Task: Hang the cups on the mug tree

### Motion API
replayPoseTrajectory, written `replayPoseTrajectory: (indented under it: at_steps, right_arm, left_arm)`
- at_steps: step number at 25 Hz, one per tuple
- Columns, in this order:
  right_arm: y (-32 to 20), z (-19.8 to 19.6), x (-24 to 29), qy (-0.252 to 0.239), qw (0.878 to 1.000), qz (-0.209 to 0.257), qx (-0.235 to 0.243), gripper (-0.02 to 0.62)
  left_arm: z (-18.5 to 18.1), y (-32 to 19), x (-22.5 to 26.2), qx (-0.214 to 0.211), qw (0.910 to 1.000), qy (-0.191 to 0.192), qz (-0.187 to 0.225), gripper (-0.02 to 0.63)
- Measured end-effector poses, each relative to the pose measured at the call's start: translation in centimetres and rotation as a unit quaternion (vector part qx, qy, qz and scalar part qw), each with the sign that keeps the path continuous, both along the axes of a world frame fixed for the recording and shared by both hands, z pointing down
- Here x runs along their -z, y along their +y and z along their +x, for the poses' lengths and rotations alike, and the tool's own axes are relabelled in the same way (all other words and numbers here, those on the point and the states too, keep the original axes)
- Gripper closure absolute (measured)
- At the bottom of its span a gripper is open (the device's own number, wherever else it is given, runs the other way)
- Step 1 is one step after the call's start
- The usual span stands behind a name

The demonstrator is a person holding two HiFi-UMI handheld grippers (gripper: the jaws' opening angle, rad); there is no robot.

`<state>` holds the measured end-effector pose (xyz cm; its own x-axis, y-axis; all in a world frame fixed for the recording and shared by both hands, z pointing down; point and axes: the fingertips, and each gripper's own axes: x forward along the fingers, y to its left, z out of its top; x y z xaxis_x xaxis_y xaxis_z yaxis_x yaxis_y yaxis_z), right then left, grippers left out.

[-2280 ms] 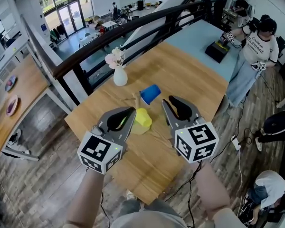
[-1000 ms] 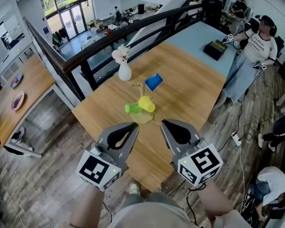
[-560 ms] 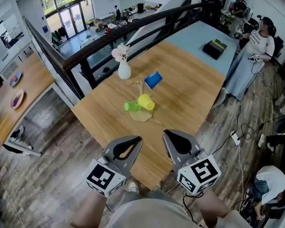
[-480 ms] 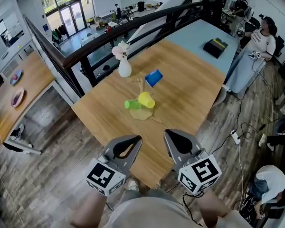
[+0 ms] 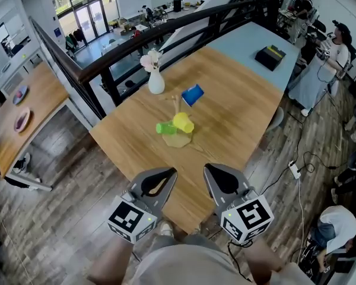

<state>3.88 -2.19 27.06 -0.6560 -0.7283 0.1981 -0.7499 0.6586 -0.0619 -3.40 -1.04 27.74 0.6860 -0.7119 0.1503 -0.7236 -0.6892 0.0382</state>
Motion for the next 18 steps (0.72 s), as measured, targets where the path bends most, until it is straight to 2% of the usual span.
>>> replayPoseTrajectory:
  at_steps: [10,18]
  right_arm:
    - [0.1,0.4,0.3,0.009,1.000,0.003,-0.005,0.594]
    - [-0.1,0.7,-0.1,0.008,1.000,0.001,-0.011,0.594]
  left_arm:
    - [-0.1,0.5,0.7,0.003,0.9999,0.015,0.002,0.603]
    - [-0.1,0.2,-0.3,-0.002,1.0000,0.005,-0.008,0.603]
